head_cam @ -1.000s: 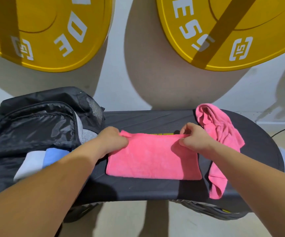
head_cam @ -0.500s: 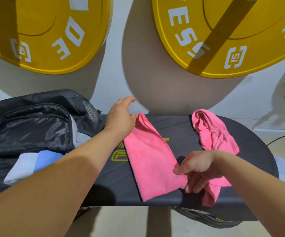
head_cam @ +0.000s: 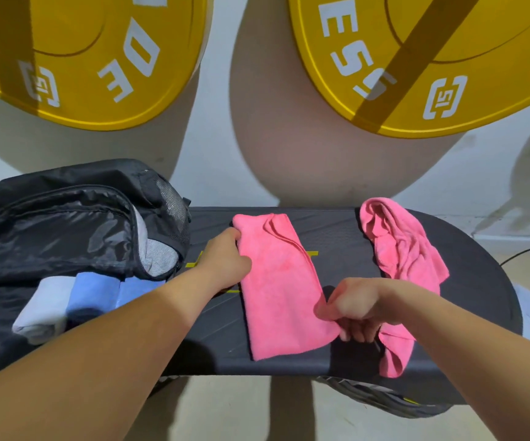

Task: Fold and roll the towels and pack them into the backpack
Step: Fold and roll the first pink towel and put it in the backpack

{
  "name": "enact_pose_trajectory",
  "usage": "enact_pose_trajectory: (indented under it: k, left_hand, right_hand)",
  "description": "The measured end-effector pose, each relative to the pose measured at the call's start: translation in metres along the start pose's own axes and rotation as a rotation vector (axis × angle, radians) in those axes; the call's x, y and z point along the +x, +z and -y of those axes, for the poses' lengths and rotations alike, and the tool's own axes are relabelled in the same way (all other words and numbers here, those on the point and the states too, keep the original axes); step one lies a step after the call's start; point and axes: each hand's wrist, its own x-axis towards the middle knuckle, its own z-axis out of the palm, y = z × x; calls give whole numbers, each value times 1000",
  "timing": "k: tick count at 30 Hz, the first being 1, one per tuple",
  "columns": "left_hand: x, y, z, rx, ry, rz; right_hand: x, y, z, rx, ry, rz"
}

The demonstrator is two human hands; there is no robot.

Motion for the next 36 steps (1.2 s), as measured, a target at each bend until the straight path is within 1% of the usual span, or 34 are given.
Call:
enact_pose_trajectory:
  k: [2, 4, 5, 6, 7, 10, 11, 12, 13, 16, 17, 19, 21, 22, 24, 27, 30, 31, 32, 34, 36]
  left_hand:
    - [2, -7, 2, 74, 34, -77]
    - [1, -14, 8, 159, 79, -90]
    - [-1, -16, 12, 200, 106, -77]
    - [-5, -19, 16, 235, 141, -57]
    - [-9, -20, 18, 260, 190, -31]
    - [-26, -25, 18, 302, 375, 44]
    - [-34, -25, 16, 327, 437, 81]
    - [-42, -25, 16, 359, 492, 130]
    - [-51, -24, 16, 383, 546, 185]
    - [-75, -18, 26, 445, 619, 366]
    - [-80, -17, 30, 474, 629, 405]
    - [-87, -16, 36, 500, 656, 422]
    - [-90, -16, 40, 522, 690, 413]
    - [-90, -17, 41, 539, 709, 407]
    - [-90, -20, 43, 543, 734, 394]
    - [-91, -23, 48, 516, 748, 414]
    - [-95, -26, 52, 486, 753, 427]
    - [-97, -27, 52, 488, 758, 414]
    - [-99, -27, 53, 508, 757, 396]
    - [-105, -25, 55, 582, 740, 362]
    - [-112, -23, 55, 639, 719, 341]
  right_hand:
    - [-1, 5, 6, 41, -11, 112]
    - [-4, 9, 15, -103, 7, 208]
    - [-7, 9, 21, -211, 19, 203]
    - [-8, 8, 27, -281, 4, 138]
    - [-6, 6, 31, -277, -56, 13]
    - [7, -4, 44, -5, -358, -479]
    - [12, -6, 48, -41, -433, -611]
    - [18, -5, 52, -133, -471, -677]
    - [24, -2, 56, -219, -482, -687]
    - [42, 13, 64, -333, -475, -571]
    - [49, 16, 66, -403, -469, -573]
    - [63, 14, 70, -538, -426, -679]
    - [71, 9, 75, -494, -340, -743]
    - [75, 4, 74, -431, -321, -760]
    - [80, -4, 68, -337, -350, -790]
    - [75, -3, 57, -363, -436, -782]
    - [57, 11, 58, -399, -480, -874]
    - [48, 18, 60, -406, -503, -874]
    - [37, 26, 63, -406, -532, -832]
    - [17, 47, 64, -415, -591, -674]
    - [4, 71, 55, -539, -636, -580]
